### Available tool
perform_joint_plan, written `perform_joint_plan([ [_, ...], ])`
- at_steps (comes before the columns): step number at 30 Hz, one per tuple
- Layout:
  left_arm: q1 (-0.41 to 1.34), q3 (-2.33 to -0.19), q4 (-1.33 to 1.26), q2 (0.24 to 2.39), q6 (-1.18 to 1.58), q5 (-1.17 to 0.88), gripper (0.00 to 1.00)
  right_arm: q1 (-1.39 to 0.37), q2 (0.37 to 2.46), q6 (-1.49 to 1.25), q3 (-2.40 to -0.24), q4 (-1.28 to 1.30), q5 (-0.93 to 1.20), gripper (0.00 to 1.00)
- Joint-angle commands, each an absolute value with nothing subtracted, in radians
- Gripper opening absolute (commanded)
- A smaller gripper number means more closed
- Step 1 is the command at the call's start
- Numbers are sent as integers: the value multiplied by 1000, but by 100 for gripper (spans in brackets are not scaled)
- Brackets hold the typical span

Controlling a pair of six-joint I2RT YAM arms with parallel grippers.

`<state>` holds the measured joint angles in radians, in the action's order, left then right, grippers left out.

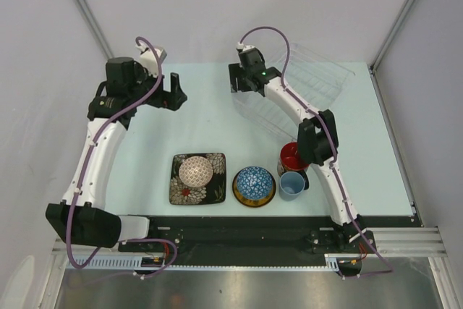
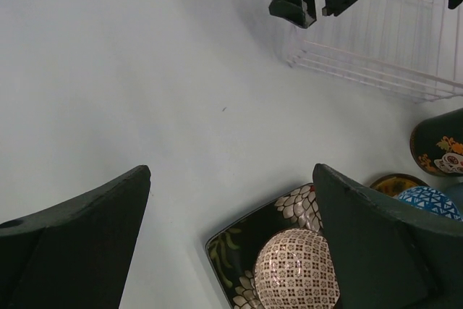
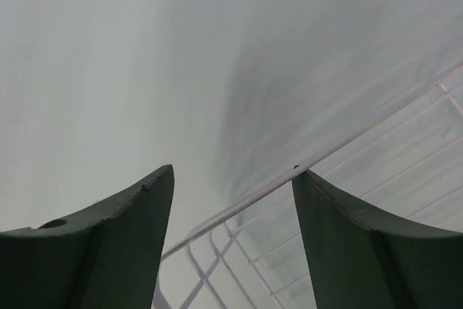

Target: Load the mixed dishes into the dish rack

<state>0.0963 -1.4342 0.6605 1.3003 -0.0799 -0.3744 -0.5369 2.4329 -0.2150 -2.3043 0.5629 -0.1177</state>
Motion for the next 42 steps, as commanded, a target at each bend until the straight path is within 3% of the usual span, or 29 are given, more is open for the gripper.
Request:
perform_joint_plan([
  [1,101,-1408,646,1264,-68,-439,100,-545,2439,-265,-2451,446,53,73],
  [6,118,-1325,598,1273,-9,-486,100,-500,2358,-275,-2461,433,110,83],
  [13,273,-1334,506,1362,77,-410,100,-260,2007,-268,-2102,359,85,89],
  [17,377,-1426,497,1517,152,-368,100,-92,1933,-270,-1976,385,20,89],
  [20,432,-1521,546,1639,202,-351,100,-8,1931,-244,-1915,428,-115,85],
  [28,486,-1698,587,1836,265,-339,100,84,1950,-229,-1799,414,-167,85],
  [34,517,-1713,594,1905,275,-339,100,121,1976,-249,-1753,403,-153,82],
  [39,525,-1715,548,1928,305,-282,100,147,1990,-279,-1737,399,-138,67],
  [42,525,-1729,505,1950,321,-242,100,149,1990,-275,-1714,396,-138,66],
])
